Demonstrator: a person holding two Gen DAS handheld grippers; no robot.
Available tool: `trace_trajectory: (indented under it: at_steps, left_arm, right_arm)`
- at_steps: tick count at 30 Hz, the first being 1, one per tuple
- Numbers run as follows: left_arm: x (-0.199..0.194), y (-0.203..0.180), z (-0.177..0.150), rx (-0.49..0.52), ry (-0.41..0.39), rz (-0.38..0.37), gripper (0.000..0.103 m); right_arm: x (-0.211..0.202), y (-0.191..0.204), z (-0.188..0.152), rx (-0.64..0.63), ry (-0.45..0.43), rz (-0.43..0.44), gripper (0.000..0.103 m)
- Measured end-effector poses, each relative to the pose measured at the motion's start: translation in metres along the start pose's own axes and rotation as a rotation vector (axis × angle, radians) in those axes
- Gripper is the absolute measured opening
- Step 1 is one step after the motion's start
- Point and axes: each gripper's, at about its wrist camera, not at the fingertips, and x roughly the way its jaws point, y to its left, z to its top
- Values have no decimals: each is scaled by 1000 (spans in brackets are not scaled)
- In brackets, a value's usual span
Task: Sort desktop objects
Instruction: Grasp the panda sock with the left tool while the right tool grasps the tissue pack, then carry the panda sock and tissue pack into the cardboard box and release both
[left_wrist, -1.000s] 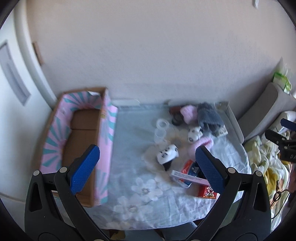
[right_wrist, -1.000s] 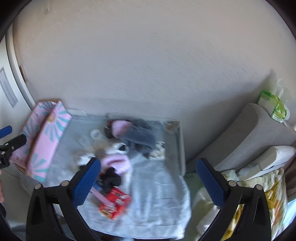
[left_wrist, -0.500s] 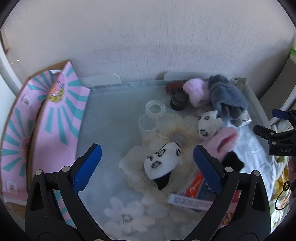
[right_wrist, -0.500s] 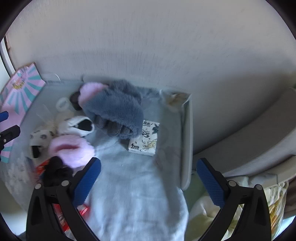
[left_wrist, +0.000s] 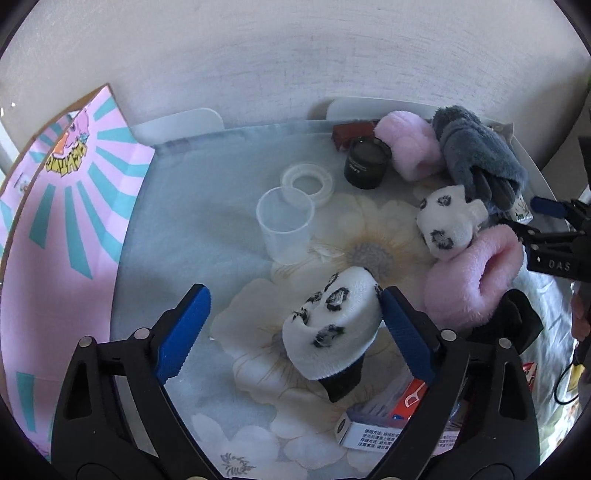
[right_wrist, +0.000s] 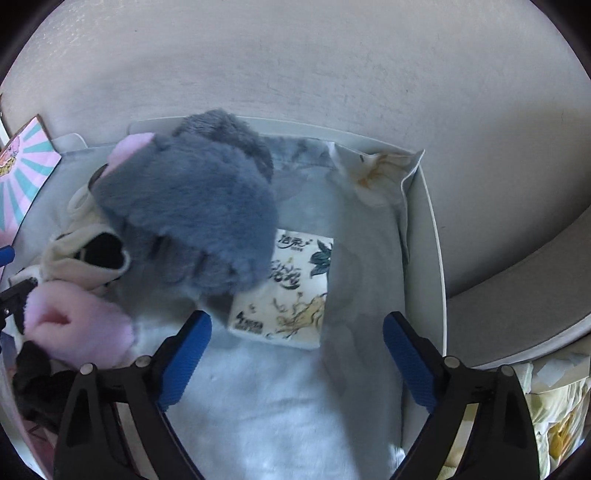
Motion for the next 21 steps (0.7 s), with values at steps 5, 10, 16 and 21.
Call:
trace_trajectory:
  at_steps: [5,10,16,21]
  left_arm:
    - [2,2,-5,-18,4,-37,87]
    - [0,1,-7,-11,1,-88,70]
    - [-1,-10,-11,23,0,-145,41]
    - [1,-9,-10,23,-2,-176,34]
  right_arm:
    - [-1,-1,0,5,-25,17,77]
    - [-7,-3,0,13,-37,17,56]
    - [-14,-6,-3,18,-45,15,43]
    - [-21,-13,-8,35,-41,-18,43]
